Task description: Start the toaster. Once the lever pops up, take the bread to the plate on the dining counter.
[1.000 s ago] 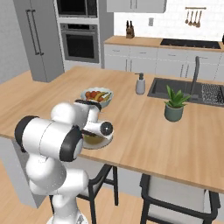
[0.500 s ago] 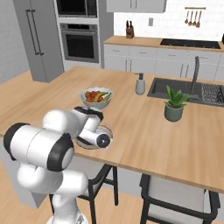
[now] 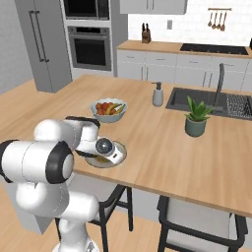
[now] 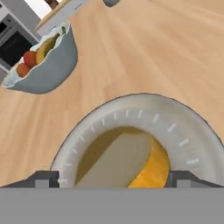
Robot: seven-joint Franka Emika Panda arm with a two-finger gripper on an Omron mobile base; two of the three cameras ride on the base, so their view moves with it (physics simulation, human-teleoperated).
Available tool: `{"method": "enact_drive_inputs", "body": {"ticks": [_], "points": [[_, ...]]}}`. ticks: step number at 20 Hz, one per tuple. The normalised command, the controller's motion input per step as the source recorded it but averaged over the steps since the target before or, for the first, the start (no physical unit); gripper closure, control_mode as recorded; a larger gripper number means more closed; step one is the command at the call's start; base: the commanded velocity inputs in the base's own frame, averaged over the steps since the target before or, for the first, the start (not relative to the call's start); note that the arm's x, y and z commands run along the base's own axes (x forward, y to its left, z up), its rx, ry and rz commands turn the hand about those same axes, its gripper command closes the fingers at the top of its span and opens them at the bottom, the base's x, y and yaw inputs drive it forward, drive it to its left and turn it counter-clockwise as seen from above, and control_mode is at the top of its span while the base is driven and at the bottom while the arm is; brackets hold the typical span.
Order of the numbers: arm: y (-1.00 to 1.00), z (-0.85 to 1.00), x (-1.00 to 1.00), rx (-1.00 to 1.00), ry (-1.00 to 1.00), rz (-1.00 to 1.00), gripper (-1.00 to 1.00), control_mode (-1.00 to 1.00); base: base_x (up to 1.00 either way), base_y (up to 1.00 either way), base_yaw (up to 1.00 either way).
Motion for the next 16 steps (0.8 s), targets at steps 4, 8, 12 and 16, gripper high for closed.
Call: {"method": "enact_drive_inputs", "body": {"ticks": [4, 8, 12, 16], "points": [[-0.28, 0.42, 0.00, -0.05, 0.53, -0.16, -1.00, -1.00, 0.00, 0.00, 0.00], [-0.39, 0.72, 0.00, -0.01, 0.58, -0.16, -1.00, -1.00, 0.00, 0.00, 0.00], [-0.38, 1.00, 0.00, 0.00, 0.46, -0.13, -1.00, -1.00, 0.00, 0.00, 0.00], [-0.32, 1.00, 0.00, 0.00, 0.31, -0.12, -1.00, -1.00, 0.00, 0.00, 0.00]]}}
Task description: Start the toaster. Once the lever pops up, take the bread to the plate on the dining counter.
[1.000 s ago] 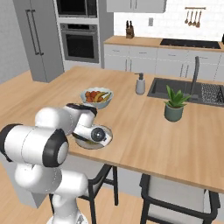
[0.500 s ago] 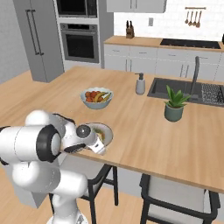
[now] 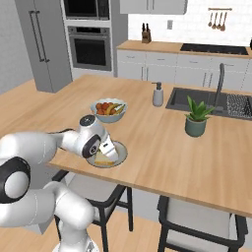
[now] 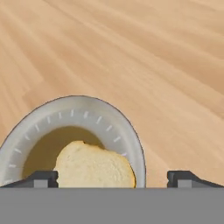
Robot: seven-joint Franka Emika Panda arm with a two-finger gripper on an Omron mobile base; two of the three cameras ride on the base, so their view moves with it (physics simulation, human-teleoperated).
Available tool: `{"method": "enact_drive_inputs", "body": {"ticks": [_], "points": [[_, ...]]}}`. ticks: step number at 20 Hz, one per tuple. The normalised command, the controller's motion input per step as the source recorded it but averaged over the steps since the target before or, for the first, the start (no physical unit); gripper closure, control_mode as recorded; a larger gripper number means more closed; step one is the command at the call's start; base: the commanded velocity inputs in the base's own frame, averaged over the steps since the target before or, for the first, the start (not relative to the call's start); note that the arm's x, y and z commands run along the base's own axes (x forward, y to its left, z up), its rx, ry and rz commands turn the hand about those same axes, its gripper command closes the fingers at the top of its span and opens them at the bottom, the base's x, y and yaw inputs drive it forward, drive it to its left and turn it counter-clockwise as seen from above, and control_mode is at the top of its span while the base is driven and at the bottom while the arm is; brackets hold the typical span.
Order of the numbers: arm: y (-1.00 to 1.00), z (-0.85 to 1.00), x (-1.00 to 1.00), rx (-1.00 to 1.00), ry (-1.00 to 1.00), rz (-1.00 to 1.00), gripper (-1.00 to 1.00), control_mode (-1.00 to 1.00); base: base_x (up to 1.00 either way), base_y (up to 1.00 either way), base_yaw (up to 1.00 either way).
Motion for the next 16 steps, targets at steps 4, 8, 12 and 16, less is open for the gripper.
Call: {"method": "enact_drive_inputs", "body": {"ticks": [4, 8, 12, 16], "points": [[-0.31, 1.00, -0.07, 0.00, 0.31, -0.12, -1.00, -1.00, 0.00, 0.00, 0.00], [-0.21, 0.99, -0.74, 0.04, 0.30, -0.12, -1.00, -1.00, 0.00, 0.00, 0.00], [-0.06, 0.42, -1.00, 0.02, 0.18, -0.13, -1.00, -1.00, 0.00, 0.00, 0.00], [-0.12, -0.01, -1.00, 0.01, -0.09, -0.15, -1.00, -1.00, 0.00, 0.00, 0.00]]}}
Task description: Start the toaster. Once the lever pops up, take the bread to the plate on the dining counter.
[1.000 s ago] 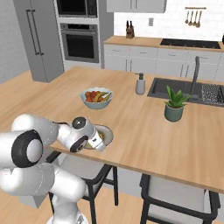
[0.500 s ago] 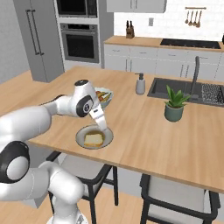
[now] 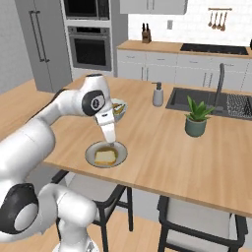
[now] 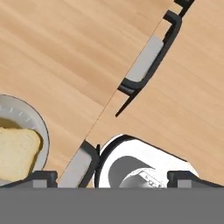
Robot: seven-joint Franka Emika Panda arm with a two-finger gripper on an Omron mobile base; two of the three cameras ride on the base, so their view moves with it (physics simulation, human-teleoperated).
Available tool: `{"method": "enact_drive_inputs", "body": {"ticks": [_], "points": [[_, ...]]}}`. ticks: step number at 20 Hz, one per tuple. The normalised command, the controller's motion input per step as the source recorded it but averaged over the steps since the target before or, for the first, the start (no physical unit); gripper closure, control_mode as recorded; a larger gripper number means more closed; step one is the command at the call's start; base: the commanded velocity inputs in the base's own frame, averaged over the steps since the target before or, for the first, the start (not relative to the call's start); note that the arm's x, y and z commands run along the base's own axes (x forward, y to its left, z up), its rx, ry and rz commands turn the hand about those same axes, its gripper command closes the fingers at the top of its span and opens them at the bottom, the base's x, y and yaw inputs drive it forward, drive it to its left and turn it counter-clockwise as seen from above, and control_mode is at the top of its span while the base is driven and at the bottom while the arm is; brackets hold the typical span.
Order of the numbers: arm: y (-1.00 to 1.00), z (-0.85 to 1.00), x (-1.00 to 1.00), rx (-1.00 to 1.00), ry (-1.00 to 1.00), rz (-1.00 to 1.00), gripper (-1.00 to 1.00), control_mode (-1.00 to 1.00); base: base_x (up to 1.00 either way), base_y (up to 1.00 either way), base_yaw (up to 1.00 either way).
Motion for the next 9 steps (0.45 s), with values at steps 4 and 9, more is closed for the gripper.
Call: {"method": "enact_drive_inputs", "body": {"ticks": [4, 9], "points": [[-0.15, -0.06, -1.00, 0.01, -0.36, -0.15, -1.00, -1.00, 0.00, 0.00, 0.00], [-0.17, -0.06, -1.00, 0.00, -0.36, -0.13, -1.00, -1.00, 0.00, 0.00, 0.00]]}}
